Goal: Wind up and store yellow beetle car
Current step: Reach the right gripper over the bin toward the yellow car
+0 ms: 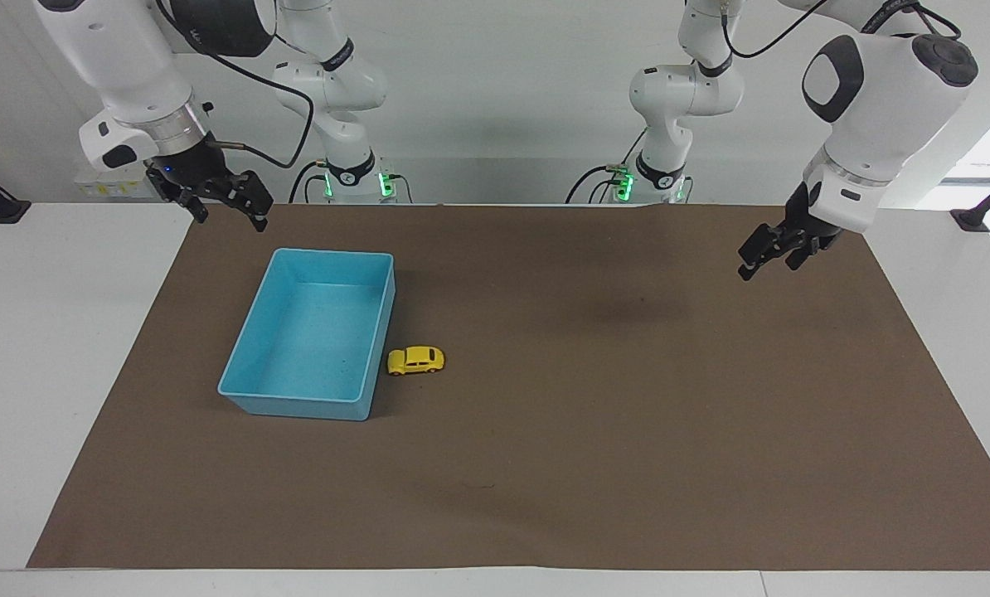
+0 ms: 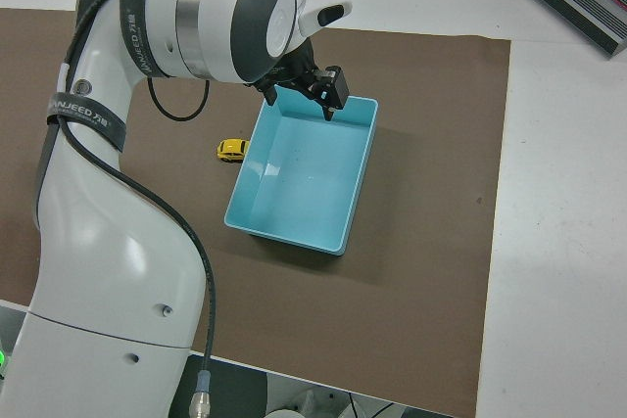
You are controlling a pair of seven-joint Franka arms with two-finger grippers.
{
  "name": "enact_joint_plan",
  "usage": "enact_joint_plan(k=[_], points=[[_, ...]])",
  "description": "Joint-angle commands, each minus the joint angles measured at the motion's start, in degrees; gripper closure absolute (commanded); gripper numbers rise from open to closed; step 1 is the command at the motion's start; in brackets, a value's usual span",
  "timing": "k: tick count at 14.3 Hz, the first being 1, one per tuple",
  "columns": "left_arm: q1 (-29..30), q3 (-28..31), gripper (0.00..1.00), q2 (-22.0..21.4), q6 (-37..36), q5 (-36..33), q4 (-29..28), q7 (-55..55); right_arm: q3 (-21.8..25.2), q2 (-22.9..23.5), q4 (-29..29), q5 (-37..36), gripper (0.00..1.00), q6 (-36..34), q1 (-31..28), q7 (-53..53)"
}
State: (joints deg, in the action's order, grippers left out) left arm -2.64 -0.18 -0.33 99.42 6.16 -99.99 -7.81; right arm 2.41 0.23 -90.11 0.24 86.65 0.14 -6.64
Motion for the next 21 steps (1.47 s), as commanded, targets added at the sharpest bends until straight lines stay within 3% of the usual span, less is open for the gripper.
enact_joint_plan(k=[1, 8, 17, 21], points=[[1.2, -0.8, 0.0, -0.5, -3.2, -1.8, 0.8, 7.2, -0.4, -0.2, -1.3, 1.3, 0.0, 1.1, -0.1, 2.7], [3.7, -0.4, 0.0, -5.4, -7.4, -3.7, 2.2, 11.6, -3.4, 5.7, -1.2, 1.0, 0.0, 7.6, 2.5, -3.7], [3.7, -1.1, 0.0, -7.8, -9.7, -3.7, 3.3, 11.8, -3.4, 11.1, -2.1, 0.4, 0.0, 14.9, 8.6, -39.0], [3.3, -1.1, 0.0, -8.5, -9.7, -3.1, 3.3, 11.2, -3.4, 11.1, -5.9, -2.2, 0.0, 21.1, 11.9, -56.6]])
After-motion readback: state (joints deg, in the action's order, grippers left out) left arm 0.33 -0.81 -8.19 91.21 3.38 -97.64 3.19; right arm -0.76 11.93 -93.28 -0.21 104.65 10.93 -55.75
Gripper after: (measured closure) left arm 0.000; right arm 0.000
